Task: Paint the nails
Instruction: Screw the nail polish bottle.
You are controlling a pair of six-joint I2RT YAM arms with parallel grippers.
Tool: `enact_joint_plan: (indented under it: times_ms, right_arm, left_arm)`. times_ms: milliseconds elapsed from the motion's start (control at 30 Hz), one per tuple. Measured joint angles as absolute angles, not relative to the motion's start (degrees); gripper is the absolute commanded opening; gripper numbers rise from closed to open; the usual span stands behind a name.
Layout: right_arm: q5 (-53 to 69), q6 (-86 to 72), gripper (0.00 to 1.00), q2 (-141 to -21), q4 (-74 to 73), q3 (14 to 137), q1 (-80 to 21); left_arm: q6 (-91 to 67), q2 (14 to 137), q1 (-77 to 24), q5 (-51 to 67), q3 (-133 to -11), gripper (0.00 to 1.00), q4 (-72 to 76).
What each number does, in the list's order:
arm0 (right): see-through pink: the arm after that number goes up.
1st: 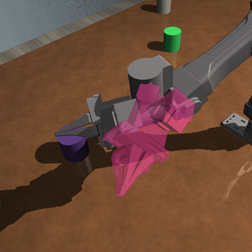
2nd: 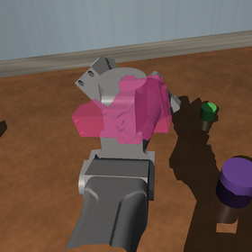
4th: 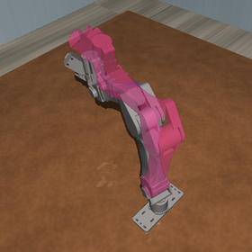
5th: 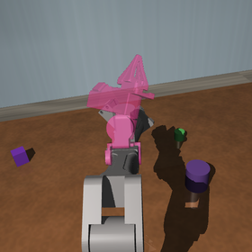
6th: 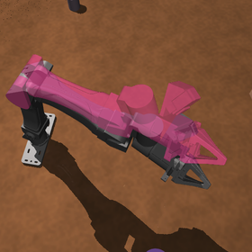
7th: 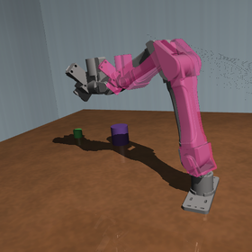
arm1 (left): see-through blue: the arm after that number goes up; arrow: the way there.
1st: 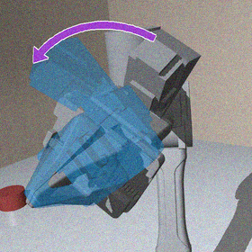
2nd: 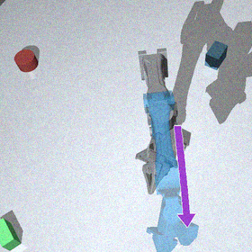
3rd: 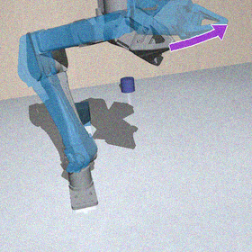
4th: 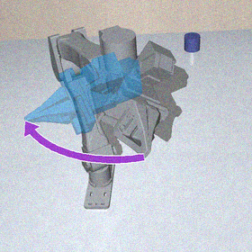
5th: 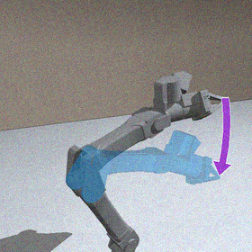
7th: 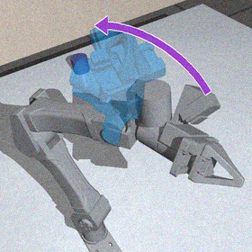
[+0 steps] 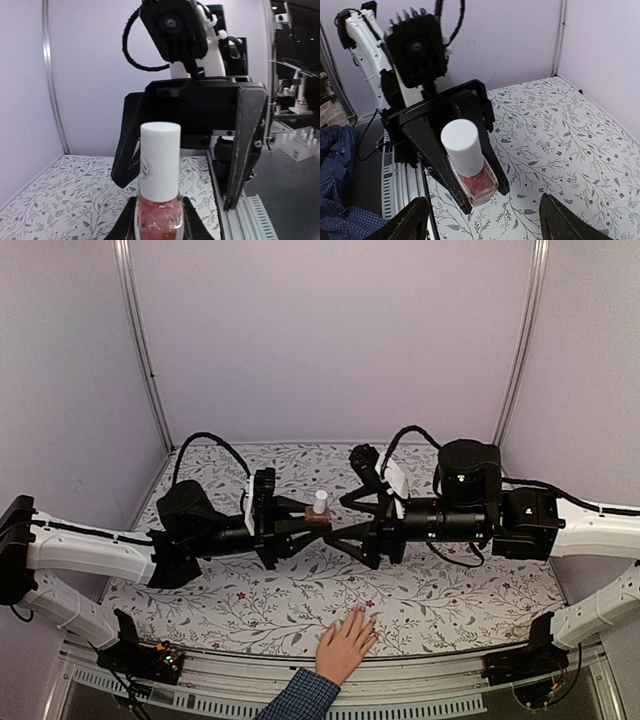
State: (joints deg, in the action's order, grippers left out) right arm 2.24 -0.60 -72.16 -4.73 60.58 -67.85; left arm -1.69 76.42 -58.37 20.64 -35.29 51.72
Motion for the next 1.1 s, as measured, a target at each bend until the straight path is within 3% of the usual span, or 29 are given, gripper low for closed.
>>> enact_joint_plan:
  times_ms: [367, 500, 633, 1100]
  right_arm:
    - [23.27, 12.91, 0.71, -66.15, -6.55, 59.75, -67.88]
    - [27.66, 17.17, 0.59, -67.46, -8.05, 61.87, -68.31]
    - [30.52, 19.68, 0.49, -68.79, -9.56, 63.55, -68.79]
    - [33.65, 22.55, 0.37, -72.18, -13.06, 66.15, -69.87]
  left_arm:
    - [-6.96, 80.01, -57.36, 52.25, -40.77, 0.0, 51.27]
    - [-10.0, 83.72, -57.76, 60.45, -42.35, 0.0, 52.34]
    - [-11.64, 85.47, -58.0, 64.77, -43.44, 0.0, 52.88]
    - [-14.81, 87.9, -58.61, 70.22, -45.17, 0.0, 55.48]
